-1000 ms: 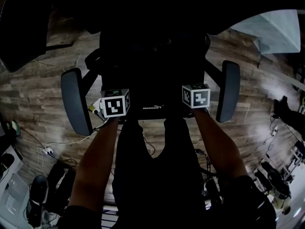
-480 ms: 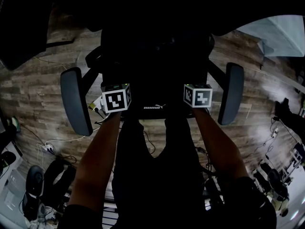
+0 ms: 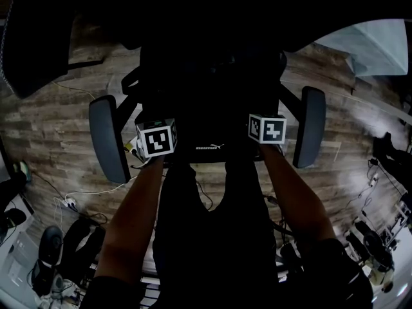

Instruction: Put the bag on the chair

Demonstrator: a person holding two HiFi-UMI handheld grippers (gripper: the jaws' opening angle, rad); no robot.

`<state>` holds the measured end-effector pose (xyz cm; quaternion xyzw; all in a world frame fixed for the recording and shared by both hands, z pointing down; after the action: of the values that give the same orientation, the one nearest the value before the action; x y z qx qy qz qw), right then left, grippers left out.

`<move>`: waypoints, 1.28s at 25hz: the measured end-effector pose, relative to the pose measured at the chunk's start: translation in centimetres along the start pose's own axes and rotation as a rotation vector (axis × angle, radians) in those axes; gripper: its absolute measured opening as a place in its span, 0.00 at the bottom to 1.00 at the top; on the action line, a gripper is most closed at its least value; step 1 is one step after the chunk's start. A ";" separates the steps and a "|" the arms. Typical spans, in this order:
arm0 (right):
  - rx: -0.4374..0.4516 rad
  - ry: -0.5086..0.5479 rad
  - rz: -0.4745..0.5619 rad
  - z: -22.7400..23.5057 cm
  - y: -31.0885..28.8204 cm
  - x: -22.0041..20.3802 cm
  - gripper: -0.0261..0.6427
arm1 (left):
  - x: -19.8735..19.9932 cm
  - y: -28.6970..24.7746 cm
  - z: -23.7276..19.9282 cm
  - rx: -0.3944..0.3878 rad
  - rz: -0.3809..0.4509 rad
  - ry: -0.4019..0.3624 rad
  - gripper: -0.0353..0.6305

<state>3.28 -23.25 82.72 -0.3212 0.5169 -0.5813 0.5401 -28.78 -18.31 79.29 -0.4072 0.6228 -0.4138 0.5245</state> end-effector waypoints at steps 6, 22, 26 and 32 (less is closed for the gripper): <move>-0.021 -0.047 -0.039 0.2 0.7 0.1 0.51 | 0.2 1.4 0.1 -0.065 0.017 0.015 0.55; -0.045 0.014 -0.015 -0.5 7.3 0.0 0.54 | 0.3 7.5 2.1 -0.024 0.049 -0.140 0.54; -0.026 0.029 0.041 -0.9 9.7 0.2 0.54 | 0.8 9.3 2.3 -0.029 0.073 -0.155 0.49; -0.062 0.038 0.134 -1.8 14.2 1.4 0.32 | 2.7 12.4 3.4 -0.114 0.176 -0.139 0.45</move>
<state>5.48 -22.48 68.51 -0.2913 0.5654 -0.5334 0.5576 -26.65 -17.07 66.35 -0.4078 0.6408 -0.3008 0.5767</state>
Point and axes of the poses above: the fingertips, and each gripper's own axes: y backward along the fingers, z to its right, x out of its top, the point moved 10 cm from there along y, backward along the fingers, and after that the axes turned 2 degrees about -z, right-handed, at the moved point
